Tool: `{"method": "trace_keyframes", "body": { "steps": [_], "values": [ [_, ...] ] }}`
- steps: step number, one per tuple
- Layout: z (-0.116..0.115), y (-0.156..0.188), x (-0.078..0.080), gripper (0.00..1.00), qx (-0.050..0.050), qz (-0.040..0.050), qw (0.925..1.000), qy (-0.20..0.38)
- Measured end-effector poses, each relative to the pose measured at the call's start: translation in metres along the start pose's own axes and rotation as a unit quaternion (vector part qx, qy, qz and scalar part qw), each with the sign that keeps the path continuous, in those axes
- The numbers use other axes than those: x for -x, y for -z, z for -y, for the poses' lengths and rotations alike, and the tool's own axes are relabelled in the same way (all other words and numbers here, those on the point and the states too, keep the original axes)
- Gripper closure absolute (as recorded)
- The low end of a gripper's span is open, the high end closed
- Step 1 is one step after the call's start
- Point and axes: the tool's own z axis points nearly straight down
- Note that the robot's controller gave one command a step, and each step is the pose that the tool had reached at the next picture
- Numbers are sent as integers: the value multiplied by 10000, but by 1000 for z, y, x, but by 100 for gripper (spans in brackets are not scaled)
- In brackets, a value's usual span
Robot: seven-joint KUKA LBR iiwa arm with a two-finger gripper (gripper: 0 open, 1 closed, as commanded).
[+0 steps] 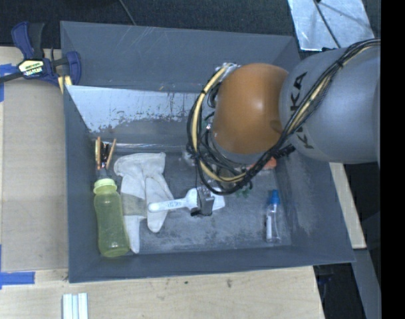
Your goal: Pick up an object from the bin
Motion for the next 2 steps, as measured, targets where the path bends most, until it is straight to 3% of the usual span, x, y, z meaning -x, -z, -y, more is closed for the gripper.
{"method": "trace_keyframes", "body": {
  "steps": [1,2],
  "values": [
    [17,-22,-10,0,11,-17,9998,-175],
    [34,-51,6,0,-2,-4,9998,213]
  ]
}}
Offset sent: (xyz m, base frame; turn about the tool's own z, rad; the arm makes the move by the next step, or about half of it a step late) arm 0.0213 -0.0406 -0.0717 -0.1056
